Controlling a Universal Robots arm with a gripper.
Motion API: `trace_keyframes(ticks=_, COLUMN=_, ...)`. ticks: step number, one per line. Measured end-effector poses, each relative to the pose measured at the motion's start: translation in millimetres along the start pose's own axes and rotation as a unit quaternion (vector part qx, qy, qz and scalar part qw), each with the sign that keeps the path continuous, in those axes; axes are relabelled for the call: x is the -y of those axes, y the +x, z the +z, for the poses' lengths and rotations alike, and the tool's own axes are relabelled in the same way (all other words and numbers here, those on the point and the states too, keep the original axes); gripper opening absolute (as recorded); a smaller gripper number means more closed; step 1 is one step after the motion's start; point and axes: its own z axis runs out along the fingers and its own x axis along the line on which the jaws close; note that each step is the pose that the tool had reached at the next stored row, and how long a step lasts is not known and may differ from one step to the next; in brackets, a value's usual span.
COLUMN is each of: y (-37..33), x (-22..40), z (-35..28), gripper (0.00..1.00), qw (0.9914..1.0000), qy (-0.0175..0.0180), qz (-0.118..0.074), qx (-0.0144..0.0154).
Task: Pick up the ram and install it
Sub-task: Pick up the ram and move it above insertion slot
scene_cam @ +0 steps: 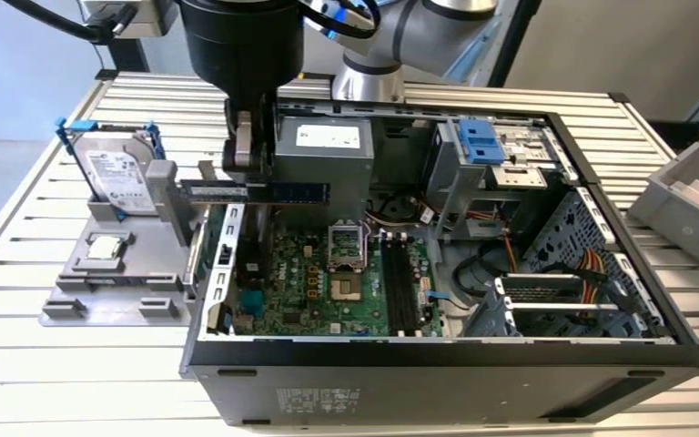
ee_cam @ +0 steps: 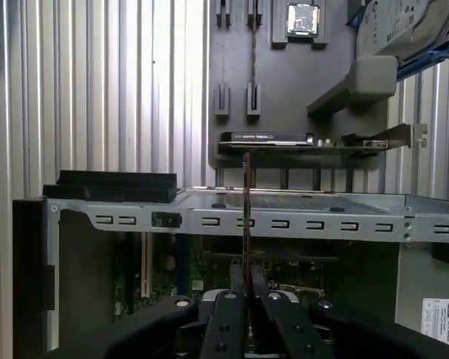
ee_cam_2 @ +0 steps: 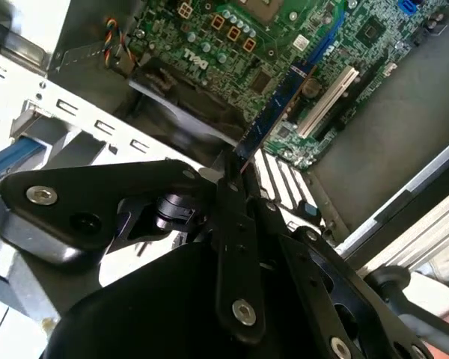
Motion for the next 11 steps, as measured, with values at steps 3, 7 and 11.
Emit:
trace_keyframes(ticks=3, y=-1.1, x=4.9, z=-0.1, gripper=0.00, qw=1.00000, qy=0.0000, qz=0.000, qx=0.0000)
trace_keyframes(ticks=7, y=-3.2, x=11.7, z=-0.3, gripper=0.00, qw=1.00000, qy=0.0000, qz=0.000, qx=0.0000)
trace_keyframes(ticks=11, y=-5.3, x=18.3, z=-0.4, gripper=0.00, qw=1.00000, qy=0.0000, qz=0.000, qx=-0.0001)
